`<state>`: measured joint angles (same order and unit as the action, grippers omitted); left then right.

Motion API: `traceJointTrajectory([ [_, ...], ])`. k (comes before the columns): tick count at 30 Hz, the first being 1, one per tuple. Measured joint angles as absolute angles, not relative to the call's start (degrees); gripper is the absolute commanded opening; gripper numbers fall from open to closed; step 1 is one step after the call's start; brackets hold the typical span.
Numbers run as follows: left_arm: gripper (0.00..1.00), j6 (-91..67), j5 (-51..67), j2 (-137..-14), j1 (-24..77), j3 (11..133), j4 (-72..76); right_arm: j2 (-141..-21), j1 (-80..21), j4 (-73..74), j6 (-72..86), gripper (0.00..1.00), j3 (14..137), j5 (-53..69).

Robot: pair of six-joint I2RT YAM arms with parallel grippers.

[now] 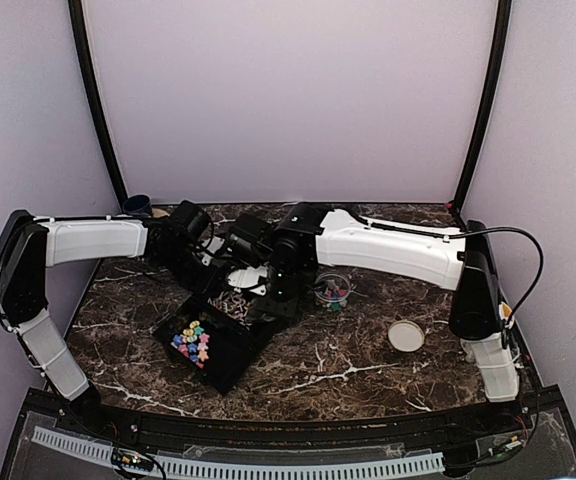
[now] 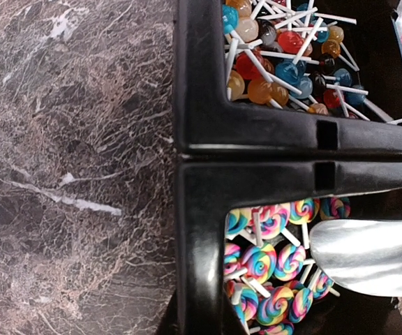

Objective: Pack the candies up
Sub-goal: Scoop the fake candies from the storage box.

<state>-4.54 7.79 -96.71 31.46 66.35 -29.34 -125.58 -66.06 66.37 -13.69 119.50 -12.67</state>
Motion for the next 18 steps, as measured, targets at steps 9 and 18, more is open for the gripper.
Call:
traceJointTrajectory([
  [9,0.00,-3.64,7.81,-96.42,31.09,63.55,-27.18,-128.35,-65.89,64.10,-13.08,0.00,120.70,-10.98],
  [18,0.00,-4.27,5.63,-94.65,30.26,62.30,-26.46,-123.81,-65.30,52.47,-10.17,0.00,110.13,-10.00],
])
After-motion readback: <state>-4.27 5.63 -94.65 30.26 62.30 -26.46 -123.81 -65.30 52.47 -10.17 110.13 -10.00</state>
